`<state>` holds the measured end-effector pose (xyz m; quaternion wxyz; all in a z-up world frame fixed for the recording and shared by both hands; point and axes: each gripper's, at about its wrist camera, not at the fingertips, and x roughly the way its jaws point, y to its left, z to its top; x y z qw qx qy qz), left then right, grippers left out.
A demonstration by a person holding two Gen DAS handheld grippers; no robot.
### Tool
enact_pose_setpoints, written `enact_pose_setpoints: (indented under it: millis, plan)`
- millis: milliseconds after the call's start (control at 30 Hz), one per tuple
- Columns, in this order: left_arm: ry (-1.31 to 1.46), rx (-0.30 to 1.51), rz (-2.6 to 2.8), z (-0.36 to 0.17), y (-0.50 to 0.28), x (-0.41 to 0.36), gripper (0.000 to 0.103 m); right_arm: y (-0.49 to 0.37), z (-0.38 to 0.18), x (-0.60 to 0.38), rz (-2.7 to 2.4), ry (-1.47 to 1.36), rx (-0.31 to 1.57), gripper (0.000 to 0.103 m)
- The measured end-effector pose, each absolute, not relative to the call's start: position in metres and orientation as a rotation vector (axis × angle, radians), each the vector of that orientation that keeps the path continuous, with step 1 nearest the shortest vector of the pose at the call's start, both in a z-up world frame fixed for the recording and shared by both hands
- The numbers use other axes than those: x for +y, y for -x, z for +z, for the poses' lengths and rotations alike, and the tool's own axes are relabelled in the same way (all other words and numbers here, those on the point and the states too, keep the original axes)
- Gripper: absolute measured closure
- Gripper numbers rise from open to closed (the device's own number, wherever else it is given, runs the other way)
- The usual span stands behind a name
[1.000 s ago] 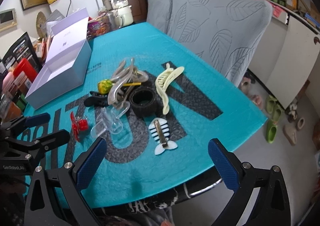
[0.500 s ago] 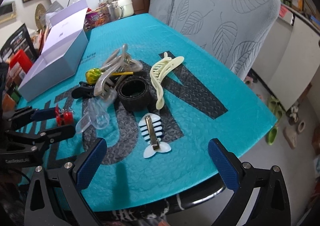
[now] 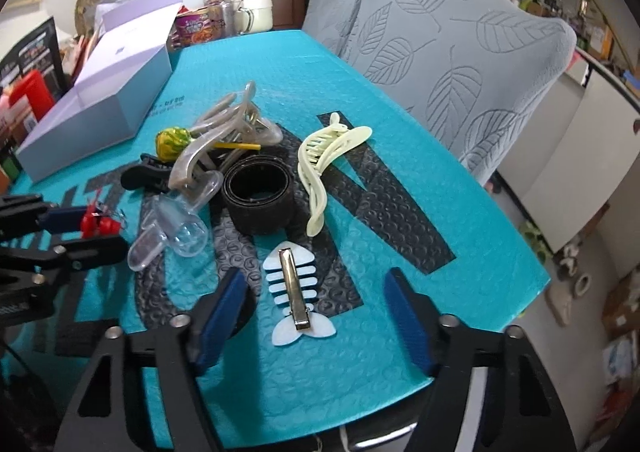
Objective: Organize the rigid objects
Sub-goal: 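Grasp the red propeller with the left tool while the right tool grasps the fish-bone clip, then carry the red propeller and fish-bone clip with both tools over the white box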
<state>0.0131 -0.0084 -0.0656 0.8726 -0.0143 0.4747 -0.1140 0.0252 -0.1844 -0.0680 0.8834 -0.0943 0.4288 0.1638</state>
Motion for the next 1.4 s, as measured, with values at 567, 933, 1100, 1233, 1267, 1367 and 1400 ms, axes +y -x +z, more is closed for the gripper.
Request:
enact_pose_setpoints:
  millis: [567, 933, 1100, 1233, 1267, 1367, 1400]
  plan:
    - [0.065, 0.939, -0.236, -0.054, 0.007, 0.0, 0.062, -0.014, -0.061, -0.196, 0.366, 0.081, 0.869, 0.079]
    - [0.112, 0.896, -0.176, -0.044, 0.027, 0.018, 0.062, -0.005, -0.049, -0.186, 0.396, 0.065, 0.862, 0.079]
    - [0.118, 0.859, -0.134, -0.034, 0.04, 0.027, 0.062, 0.003, -0.038, -0.174, 0.435, 0.083, 0.832, 0.079]
    - [0.132, 0.838, -0.096, -0.029, 0.05, 0.036, 0.062, 0.006, -0.031, -0.165, 0.464, 0.082, 0.824, 0.079]
    - [0.136, 0.833, -0.088, -0.028, 0.053, 0.038, 0.062, 0.007, -0.029, -0.163, 0.471, 0.082, 0.82, 0.079]
    - [0.147, 0.818, -0.058, -0.024, 0.06, 0.045, 0.062, 0.013, -0.022, -0.157, 0.498, 0.093, 0.808, 0.079]
    - [0.153, 0.813, -0.05, -0.023, 0.063, 0.047, 0.062, 0.015, -0.02, -0.155, 0.507, 0.096, 0.805, 0.079]
